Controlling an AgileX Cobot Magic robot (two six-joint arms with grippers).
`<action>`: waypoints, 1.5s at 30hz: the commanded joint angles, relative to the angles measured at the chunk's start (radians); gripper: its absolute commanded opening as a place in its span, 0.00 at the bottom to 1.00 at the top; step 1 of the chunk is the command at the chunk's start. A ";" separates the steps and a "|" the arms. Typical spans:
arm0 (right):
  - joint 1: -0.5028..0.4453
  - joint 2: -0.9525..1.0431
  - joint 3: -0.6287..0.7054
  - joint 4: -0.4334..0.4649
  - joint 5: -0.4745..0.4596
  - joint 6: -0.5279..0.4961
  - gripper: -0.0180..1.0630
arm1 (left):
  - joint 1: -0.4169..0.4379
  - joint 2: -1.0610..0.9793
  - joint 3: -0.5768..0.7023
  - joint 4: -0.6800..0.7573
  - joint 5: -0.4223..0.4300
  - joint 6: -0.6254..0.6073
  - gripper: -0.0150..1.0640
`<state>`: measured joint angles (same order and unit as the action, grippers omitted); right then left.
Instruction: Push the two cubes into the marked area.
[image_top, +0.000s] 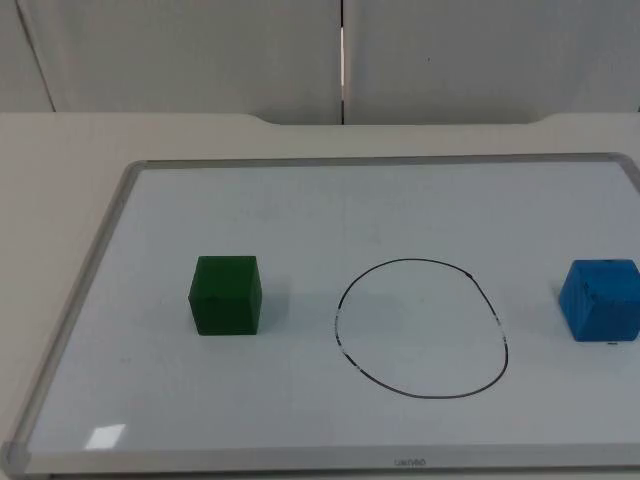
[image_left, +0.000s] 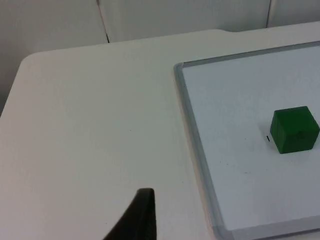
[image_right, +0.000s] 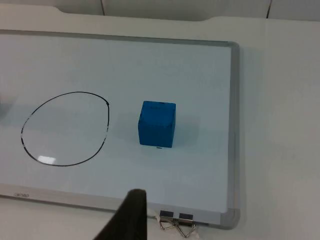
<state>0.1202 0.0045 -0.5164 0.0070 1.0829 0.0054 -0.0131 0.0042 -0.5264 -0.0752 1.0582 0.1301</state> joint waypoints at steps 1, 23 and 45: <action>-0.008 -0.005 0.001 0.004 -0.005 0.001 0.99 | 0.004 -0.004 -0.007 -0.012 -0.025 -0.004 0.99; -0.008 -0.005 0.001 0.002 -0.005 0.001 0.99 | 0.004 0.425 -0.007 -0.256 -0.418 0.183 0.06; -0.008 -0.005 0.001 0.002 -0.007 0.001 0.99 | -0.092 1.087 -0.127 -1.112 -0.605 0.908 0.01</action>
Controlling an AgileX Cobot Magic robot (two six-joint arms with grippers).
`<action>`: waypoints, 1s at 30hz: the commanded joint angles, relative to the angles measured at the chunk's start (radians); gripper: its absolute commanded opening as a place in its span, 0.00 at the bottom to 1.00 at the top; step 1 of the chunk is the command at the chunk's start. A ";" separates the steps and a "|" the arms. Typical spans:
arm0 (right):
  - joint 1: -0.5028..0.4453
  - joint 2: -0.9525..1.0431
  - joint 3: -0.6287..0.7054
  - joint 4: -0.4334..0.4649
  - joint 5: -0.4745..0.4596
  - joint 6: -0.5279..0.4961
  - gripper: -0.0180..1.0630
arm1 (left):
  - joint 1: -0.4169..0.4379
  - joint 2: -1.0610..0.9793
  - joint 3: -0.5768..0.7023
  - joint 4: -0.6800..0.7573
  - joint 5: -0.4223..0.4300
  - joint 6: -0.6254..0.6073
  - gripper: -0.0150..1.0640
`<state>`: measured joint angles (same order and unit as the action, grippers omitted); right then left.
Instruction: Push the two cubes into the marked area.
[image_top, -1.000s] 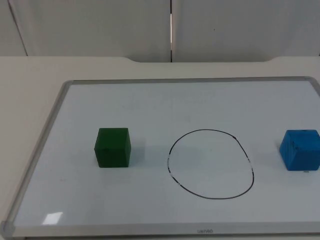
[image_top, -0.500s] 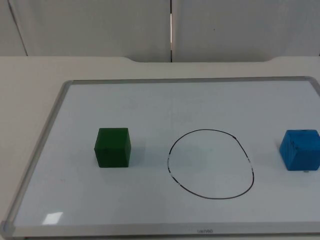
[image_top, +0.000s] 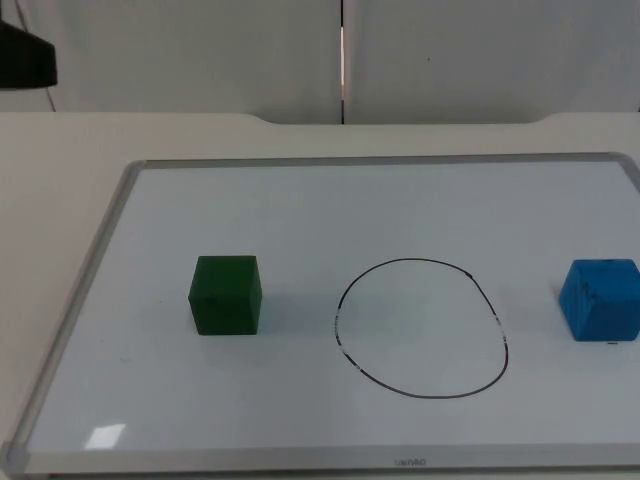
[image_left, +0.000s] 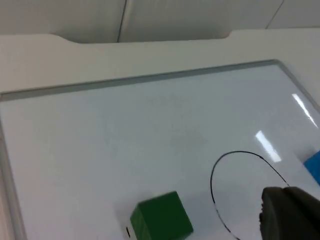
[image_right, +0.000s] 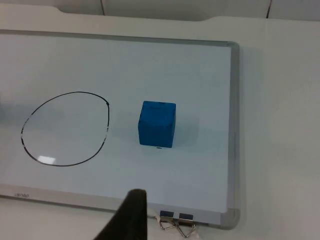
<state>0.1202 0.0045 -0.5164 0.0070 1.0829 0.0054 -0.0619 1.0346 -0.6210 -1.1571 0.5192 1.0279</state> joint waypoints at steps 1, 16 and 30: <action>-0.008 -0.005 0.001 0.002 -0.007 0.001 0.99 | -0.043 0.056 -0.033 -0.030 -0.066 0.010 0.01; -0.008 -0.005 0.001 0.004 -0.007 0.001 0.99 | -0.209 0.461 -0.098 -0.069 -0.303 -0.017 0.01; -0.008 -0.005 0.001 0.004 -0.007 0.001 0.99 | -0.209 0.692 -0.144 -0.116 -0.464 -0.017 0.01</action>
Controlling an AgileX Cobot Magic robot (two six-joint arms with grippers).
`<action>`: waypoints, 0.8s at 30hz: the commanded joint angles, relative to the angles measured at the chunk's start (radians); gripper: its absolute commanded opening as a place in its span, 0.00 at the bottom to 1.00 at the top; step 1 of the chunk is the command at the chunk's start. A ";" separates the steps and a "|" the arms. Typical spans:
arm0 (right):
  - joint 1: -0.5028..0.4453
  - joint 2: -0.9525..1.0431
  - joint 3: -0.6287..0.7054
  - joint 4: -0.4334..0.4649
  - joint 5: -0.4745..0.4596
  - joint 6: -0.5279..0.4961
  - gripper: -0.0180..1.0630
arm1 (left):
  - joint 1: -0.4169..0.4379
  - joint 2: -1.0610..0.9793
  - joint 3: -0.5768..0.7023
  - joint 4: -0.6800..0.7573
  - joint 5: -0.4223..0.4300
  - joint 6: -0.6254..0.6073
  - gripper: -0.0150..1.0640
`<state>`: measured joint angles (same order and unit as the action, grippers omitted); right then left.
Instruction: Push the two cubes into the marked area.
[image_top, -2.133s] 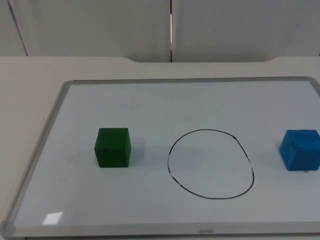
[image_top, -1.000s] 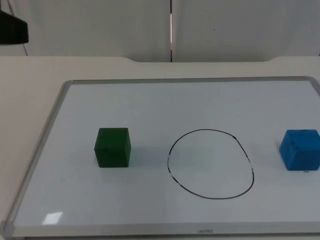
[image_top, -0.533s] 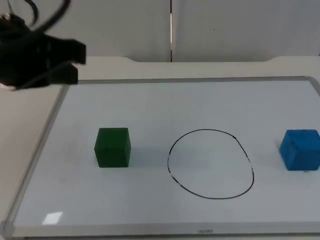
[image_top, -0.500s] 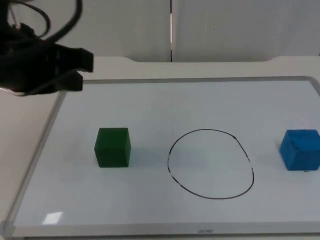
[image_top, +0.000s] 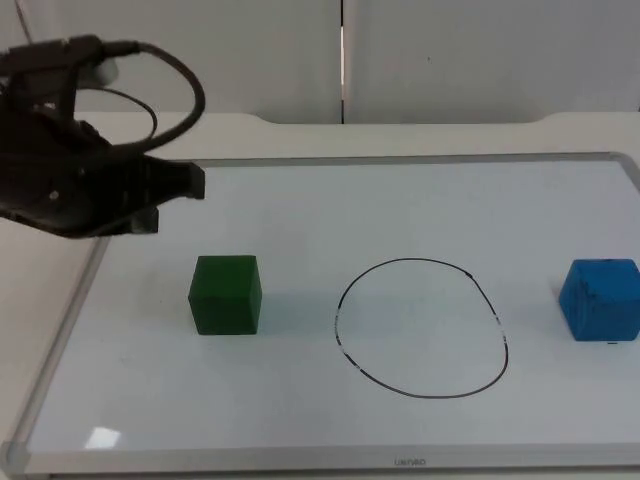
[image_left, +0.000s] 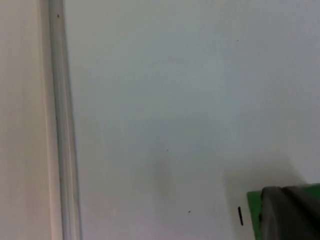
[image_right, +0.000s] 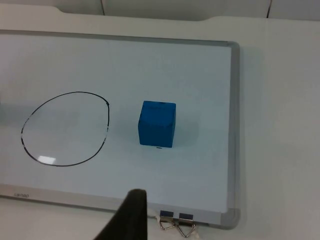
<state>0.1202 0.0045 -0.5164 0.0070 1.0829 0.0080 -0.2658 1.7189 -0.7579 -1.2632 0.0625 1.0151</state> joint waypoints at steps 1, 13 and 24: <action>-0.008 -0.005 0.001 0.004 -0.007 -0.002 0.99 | -0.005 0.026 -0.011 -0.010 -0.005 -0.004 0.01; -0.008 -0.005 0.001 0.004 -0.007 -0.002 0.99 | -0.005 0.180 -0.064 -0.010 0.038 -0.004 0.01; -0.008 -0.005 0.001 0.004 -0.007 -0.002 0.99 | -0.005 0.219 -0.064 -0.005 0.090 0.000 0.01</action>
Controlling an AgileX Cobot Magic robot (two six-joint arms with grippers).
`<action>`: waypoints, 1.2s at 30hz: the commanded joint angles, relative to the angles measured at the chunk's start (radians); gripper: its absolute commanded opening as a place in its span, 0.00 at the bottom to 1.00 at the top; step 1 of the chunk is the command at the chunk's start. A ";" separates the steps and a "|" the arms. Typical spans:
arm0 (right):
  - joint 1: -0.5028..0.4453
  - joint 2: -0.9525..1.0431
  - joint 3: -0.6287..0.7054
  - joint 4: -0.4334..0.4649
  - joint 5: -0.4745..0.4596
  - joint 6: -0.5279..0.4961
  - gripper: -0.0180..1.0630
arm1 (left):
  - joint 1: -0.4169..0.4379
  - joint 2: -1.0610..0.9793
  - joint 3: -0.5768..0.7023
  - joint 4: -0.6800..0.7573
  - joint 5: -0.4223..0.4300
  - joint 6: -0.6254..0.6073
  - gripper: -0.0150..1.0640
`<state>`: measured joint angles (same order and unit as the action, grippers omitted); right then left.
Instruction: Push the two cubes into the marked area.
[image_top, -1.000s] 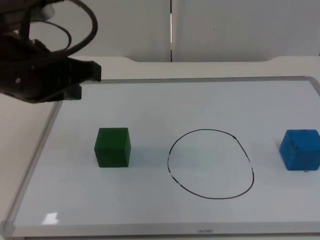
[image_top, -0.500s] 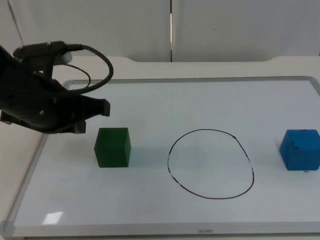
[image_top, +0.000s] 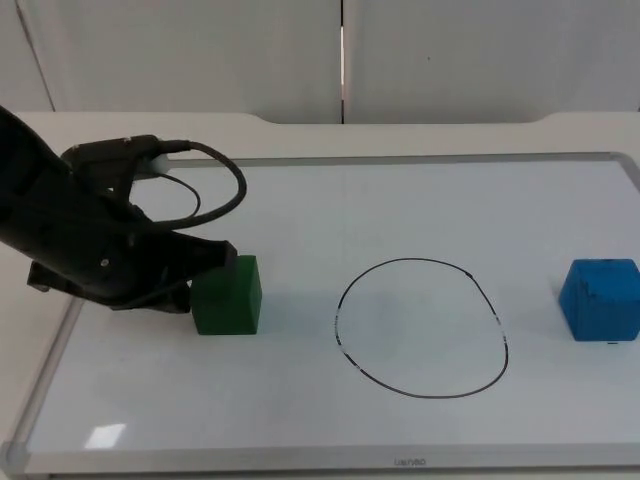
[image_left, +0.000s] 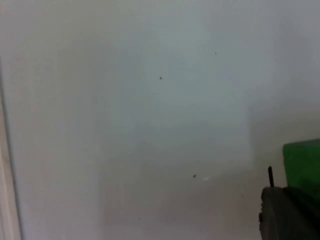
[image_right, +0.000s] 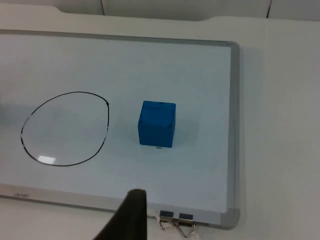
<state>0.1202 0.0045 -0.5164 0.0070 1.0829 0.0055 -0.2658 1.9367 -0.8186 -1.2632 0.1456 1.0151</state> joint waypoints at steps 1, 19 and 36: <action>-0.008 -0.005 0.001 0.004 -0.007 0.001 0.99 | -0.005 0.001 -0.004 -0.005 0.006 0.000 0.01; -0.008 -0.005 0.001 0.004 -0.007 0.001 0.99 | -0.065 0.001 -0.004 -0.008 0.006 0.000 0.01; -0.008 -0.005 0.001 0.004 -0.007 0.001 0.99 | -0.105 0.013 -0.057 -0.008 -0.026 0.000 0.01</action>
<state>0.1202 0.0045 -0.5164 0.0070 1.0829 0.0080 -0.3667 1.9455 -0.8566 -1.2632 0.1131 1.0151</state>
